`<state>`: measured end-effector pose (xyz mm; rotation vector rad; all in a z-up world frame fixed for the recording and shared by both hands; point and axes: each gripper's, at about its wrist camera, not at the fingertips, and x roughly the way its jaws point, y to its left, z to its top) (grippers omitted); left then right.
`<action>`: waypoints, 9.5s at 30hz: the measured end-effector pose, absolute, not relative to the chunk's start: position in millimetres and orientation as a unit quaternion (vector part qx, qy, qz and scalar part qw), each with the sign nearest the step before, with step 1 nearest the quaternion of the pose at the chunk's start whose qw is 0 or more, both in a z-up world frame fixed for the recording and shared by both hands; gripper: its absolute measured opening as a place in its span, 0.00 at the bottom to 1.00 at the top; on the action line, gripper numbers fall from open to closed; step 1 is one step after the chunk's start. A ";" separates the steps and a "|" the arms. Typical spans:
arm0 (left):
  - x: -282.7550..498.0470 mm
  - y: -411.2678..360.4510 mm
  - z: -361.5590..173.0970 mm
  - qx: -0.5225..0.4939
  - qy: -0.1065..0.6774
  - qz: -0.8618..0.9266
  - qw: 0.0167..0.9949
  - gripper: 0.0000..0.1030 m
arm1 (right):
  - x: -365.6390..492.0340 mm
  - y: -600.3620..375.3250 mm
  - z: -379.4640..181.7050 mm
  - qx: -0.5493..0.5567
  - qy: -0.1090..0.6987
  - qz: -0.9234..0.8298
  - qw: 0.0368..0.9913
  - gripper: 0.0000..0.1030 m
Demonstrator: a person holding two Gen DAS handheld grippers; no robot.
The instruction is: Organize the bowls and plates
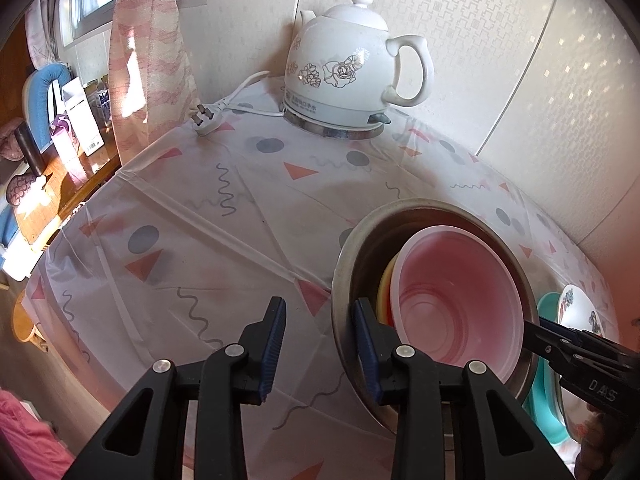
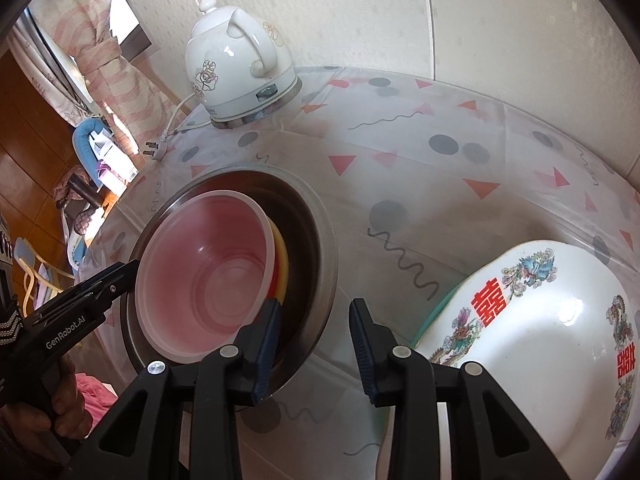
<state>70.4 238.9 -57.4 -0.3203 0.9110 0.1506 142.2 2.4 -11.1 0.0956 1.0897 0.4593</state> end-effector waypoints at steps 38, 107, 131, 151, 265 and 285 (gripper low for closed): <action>84.7 238.9 -70.1 -0.181 0.444 0.035 0.877 0.14 | 166.3 9.8 -8.5 0.059 0.527 0.242 0.813 0.24; 57.6 52.0 22.0 -0.056 0.402 -0.147 0.902 0.14 | 56.9 -200.7 46.2 0.236 0.441 0.124 0.857 0.25; 85.8 26.3 -1.6 -0.052 0.445 -0.171 0.877 0.14 | 61.1 -220.3 30.1 0.242 0.454 0.082 0.853 0.25; 97.3 14.0 -27.2 -0.032 0.472 -0.157 0.867 0.15 | 73.6 -219.8 3.3 0.226 0.475 0.062 0.848 0.26; 6.1 35.7 33.5 -0.013 0.316 -0.029 0.948 0.47 | 7.4 -142.4 52.9 0.091 0.369 -0.040 0.924 0.50; 5.7 32.5 31.8 -0.010 0.321 -0.031 0.946 0.51 | 7.7 -141.7 50.9 0.095 0.372 -0.035 0.923 0.50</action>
